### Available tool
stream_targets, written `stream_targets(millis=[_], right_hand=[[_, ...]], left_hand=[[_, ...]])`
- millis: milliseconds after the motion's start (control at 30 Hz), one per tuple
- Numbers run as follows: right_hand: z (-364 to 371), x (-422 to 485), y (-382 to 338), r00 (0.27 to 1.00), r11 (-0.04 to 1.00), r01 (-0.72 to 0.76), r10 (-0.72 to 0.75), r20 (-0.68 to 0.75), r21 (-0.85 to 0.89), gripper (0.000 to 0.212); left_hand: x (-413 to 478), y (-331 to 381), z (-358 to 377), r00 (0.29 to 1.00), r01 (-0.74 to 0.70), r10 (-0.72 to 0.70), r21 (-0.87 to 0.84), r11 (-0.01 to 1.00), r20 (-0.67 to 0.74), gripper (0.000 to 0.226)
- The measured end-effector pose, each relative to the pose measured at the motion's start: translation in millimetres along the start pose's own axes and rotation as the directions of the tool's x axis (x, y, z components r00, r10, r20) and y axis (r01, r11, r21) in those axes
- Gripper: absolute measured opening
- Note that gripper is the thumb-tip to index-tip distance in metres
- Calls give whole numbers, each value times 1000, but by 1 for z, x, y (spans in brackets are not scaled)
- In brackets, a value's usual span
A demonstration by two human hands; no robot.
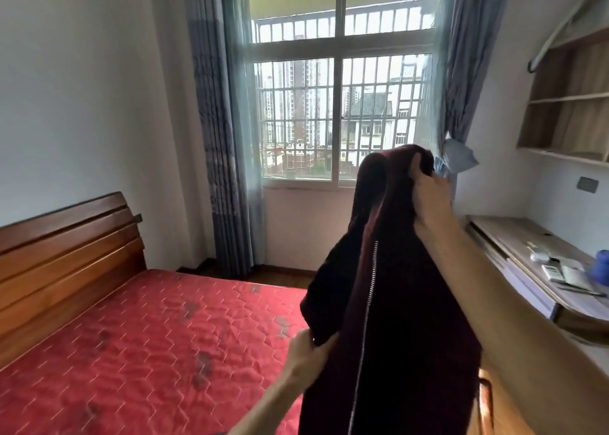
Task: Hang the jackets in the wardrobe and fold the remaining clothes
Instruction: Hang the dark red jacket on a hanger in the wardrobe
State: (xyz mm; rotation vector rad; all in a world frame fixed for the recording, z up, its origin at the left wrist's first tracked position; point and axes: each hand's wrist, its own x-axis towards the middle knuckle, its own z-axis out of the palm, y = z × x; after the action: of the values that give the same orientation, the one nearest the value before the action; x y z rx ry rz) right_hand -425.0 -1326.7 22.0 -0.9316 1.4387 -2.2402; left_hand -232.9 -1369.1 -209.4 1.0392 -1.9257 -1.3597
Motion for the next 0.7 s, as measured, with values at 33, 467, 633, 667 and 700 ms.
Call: stream_targets(millis=[33, 467, 633, 667, 700], right_hand=[[-6, 2, 1, 1000, 1000, -10, 10, 0, -10, 24], [-91, 17, 106, 962, 773, -206, 272, 20, -600, 53], [-82, -2, 139, 925, 819, -285, 370, 80, -498, 47], [-77, -5, 143, 927, 833, -274, 361, 98, -480, 40], [-73, -10, 149, 936, 826, -245, 338, 99, -508, 31]], left_hand=[[3, 6, 6, 995, -60, 60, -5, 998, -78, 32], [56, 129, -31, 923, -293, 226, -185, 938, -312, 37], [51, 168, -60, 907, -317, 201, -288, 904, -369, 30], [50, 172, -68, 902, -325, 207, -282, 903, -378, 29], [50, 175, -76, 898, -336, 218, -273, 901, -383, 28]])
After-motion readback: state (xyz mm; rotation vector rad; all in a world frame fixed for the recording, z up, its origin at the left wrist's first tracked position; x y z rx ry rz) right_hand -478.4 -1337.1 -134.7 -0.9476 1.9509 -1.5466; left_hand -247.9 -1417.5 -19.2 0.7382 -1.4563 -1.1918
